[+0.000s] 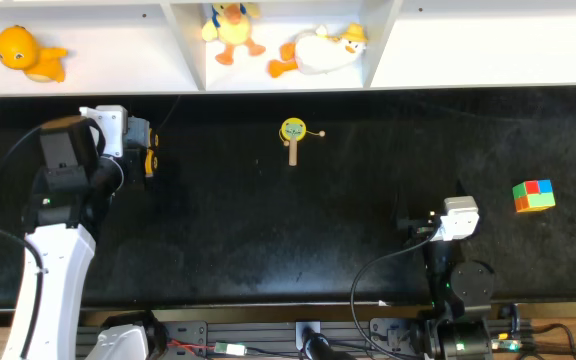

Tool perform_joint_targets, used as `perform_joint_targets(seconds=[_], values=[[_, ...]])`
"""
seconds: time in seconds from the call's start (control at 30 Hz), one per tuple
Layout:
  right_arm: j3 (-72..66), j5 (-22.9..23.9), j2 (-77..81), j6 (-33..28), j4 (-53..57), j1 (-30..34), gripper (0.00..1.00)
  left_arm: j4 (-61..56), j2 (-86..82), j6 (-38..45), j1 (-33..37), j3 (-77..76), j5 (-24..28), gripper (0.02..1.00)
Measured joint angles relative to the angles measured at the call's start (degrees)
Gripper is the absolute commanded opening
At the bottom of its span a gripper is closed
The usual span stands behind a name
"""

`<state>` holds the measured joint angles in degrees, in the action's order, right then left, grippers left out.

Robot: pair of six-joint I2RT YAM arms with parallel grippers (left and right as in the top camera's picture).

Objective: Store Toys

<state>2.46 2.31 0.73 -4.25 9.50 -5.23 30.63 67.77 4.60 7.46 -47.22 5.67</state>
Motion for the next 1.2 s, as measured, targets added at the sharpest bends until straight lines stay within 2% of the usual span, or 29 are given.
perform_joint_targets(seconds=[0.47, 1.2], values=[[0.0, 0.0, 0.0, -0.02, 0.0, 0.0, 0.996, -2.21, 1.9, -1.09, 0.0, -1.64, -0.17, 0.277], [0.0, 0.0, 0.0, 0.02, 0.02, 0.0, 0.996, -3.61, 16.37, -1.36, -2.62, -18.56, 0.17, 0.257]])
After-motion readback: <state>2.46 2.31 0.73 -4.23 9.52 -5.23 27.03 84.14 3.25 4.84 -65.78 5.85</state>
